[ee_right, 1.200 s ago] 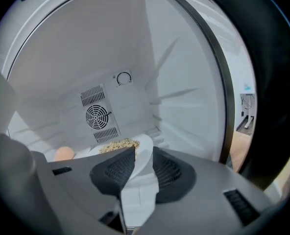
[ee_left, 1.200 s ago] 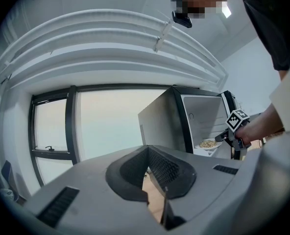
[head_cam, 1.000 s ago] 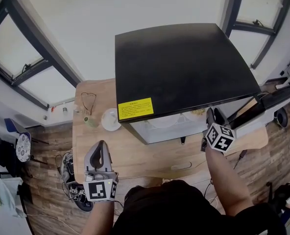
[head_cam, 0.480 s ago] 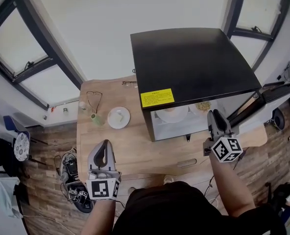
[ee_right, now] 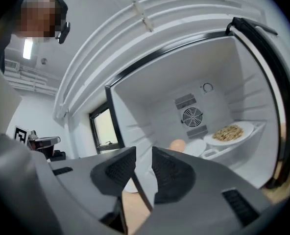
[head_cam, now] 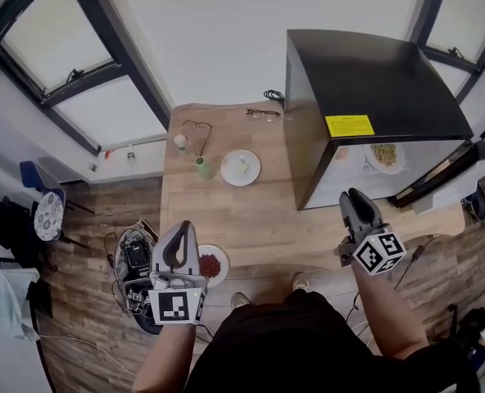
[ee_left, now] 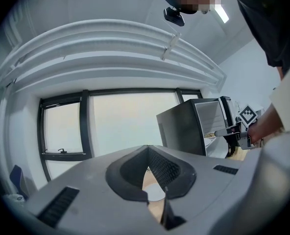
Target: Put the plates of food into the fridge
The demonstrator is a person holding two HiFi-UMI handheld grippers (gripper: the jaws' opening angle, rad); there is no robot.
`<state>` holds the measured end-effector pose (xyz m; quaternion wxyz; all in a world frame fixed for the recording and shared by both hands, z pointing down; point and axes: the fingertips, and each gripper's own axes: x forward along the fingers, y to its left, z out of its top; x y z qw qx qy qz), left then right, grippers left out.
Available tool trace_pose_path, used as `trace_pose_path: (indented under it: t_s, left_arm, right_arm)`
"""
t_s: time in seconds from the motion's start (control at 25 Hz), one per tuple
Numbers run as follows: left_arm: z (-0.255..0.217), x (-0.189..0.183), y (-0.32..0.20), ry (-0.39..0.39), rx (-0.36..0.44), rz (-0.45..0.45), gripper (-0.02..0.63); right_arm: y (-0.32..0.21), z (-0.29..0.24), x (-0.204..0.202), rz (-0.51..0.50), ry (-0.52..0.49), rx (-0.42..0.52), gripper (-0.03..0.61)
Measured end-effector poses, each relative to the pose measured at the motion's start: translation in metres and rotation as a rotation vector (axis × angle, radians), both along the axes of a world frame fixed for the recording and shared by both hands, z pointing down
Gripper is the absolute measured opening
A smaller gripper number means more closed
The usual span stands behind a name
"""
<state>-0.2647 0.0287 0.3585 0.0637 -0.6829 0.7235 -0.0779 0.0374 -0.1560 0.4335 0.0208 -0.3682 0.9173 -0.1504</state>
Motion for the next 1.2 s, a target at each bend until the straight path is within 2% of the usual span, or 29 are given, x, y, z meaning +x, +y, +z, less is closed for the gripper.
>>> trace_pose_path:
  t_s: [0.24,0.36,0.56,0.8,0.96,1.08,1.2]
  left_arm:
    - [0.015,-0.048,0.043,0.033,-0.011,-0.043,0.005]
    - [0.023,-0.071,0.062,0.048,-0.009,-0.076,0.005]
    - [0.039,-0.099,0.088,0.139,-0.006,-0.107,0.005]
    - [0.066,-0.132,0.124,0.129,-0.058,-0.138,0.005]
    - [0.069,-0.151,0.145,0.143,-0.07,-0.163,0.005]
    - [0.076,-0.163,0.155,0.1,-0.099,-0.164,0.005]
    - [0.08,-0.167,0.16,0.083,-0.129,-0.153,0.005]
  right_arm:
    - [0.055,0.025,-0.082,-0.143,-0.028,-0.11,0.117]
    - [0.089,0.063,-0.12,-0.204,-0.054,-0.265,0.117]
    - [0.157,0.124,-0.169,-0.305,-0.027,-0.469,0.117]
    - [0.214,0.18,-0.2,-0.375,0.031,-0.617,0.117]
    - [0.25,0.221,-0.214,-0.401,-0.009,-0.763,0.117]
    - [0.268,0.249,-0.221,-0.367,-0.033,-0.869,0.118]
    - [0.279,0.269,-0.228,-0.342,-0.043,-0.915,0.127]
